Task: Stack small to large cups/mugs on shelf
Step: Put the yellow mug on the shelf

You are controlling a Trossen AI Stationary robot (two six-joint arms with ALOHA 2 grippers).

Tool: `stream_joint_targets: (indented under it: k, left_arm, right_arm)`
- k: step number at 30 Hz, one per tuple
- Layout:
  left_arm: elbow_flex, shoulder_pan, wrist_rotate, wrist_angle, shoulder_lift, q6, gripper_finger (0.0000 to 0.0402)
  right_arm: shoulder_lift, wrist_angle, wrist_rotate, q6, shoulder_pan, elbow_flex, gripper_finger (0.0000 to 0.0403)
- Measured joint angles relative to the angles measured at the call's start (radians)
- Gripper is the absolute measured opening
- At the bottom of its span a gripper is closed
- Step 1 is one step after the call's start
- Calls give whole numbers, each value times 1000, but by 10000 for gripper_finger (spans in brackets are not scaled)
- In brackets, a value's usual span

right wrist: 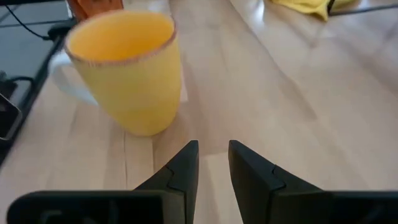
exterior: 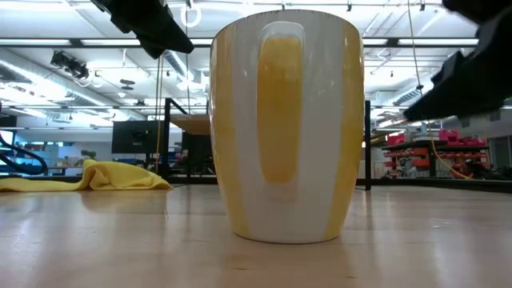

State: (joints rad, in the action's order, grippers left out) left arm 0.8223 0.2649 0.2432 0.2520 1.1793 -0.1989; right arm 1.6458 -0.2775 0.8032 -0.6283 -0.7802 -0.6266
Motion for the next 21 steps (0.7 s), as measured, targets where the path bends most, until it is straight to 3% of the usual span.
stream_joint_targets:
  k: [5,8,21]
  left_arm:
    - [0,0,0,2,0,0,40]
    - [0,0,0,13,0,0,35]
    - [0,2,0,13,1,-26,39]
  right_arm:
    - [108,-193,-44,58,23,-2,92]
    - [147,-294,-130,127,16,-14,84]
    - [294,-298,-379,241,51,-199,59]
